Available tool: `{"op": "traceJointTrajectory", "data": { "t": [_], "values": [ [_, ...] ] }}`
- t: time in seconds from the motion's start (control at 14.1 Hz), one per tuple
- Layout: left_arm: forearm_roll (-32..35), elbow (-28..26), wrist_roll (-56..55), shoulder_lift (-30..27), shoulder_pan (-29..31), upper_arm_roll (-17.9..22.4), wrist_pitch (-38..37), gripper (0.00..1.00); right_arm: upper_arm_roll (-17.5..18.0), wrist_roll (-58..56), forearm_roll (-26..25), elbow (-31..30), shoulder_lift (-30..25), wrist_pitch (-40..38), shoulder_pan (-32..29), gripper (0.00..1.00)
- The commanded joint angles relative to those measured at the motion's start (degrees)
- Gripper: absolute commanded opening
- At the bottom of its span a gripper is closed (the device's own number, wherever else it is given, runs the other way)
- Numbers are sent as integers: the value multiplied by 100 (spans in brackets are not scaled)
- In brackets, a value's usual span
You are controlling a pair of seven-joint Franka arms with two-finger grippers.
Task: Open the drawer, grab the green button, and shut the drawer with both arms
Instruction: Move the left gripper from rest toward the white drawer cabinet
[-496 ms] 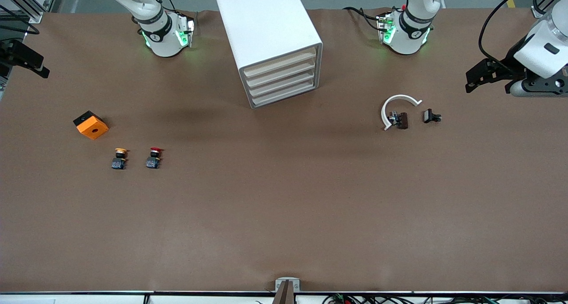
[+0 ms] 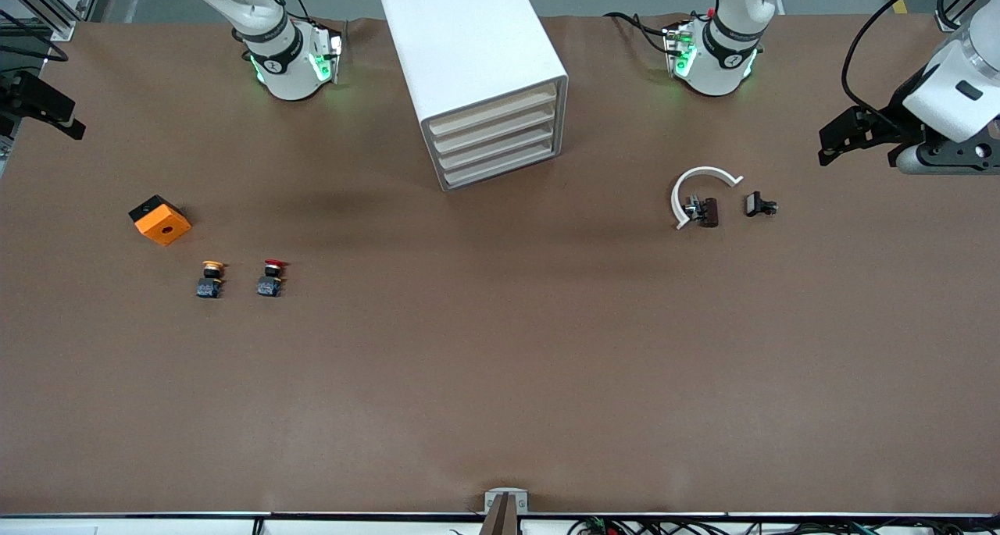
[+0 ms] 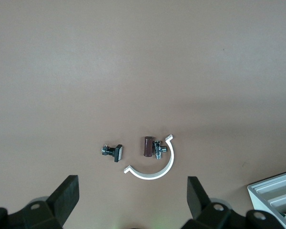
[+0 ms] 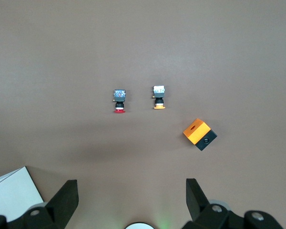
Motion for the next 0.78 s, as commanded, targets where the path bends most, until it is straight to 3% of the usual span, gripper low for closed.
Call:
{"op": "traceJointTrajectory", "data": {
  "t": [0.0, 0.5, 0.71],
  "values": [
    [-23, 199, 99, 98, 8, -16, -139, 100, 3, -63, 206, -98, -137, 50, -148, 100],
    [-49, 86, -68, 379, -62, -33, -332, 100, 29, -71, 296, -98, -137, 68, -254, 100],
    [-58, 32, -103, 852, -79, -112, -341, 100, 64, -80, 243, -90, -137, 138, -228, 100]
  ]
}}
